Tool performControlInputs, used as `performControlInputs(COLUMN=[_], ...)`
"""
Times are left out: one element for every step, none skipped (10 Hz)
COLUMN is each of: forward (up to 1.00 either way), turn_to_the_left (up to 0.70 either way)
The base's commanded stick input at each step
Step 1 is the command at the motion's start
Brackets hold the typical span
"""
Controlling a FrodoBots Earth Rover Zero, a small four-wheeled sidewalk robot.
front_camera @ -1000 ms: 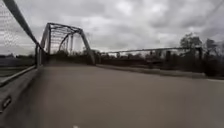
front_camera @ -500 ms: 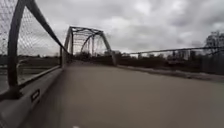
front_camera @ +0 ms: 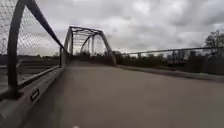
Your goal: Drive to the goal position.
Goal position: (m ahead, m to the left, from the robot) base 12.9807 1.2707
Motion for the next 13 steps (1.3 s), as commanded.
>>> performControlInputs(forward=[0.7,0.7,0.7,0.7,0.7,0.7,0.7,0.7,0.7,0.7,0.7,0.7,0.7], turn_to_the_left=[0.0,0.0,0.0,0.0,0.0,0.0,0.0,0.0,0.0,0.0,0.0,0.0,0.0])
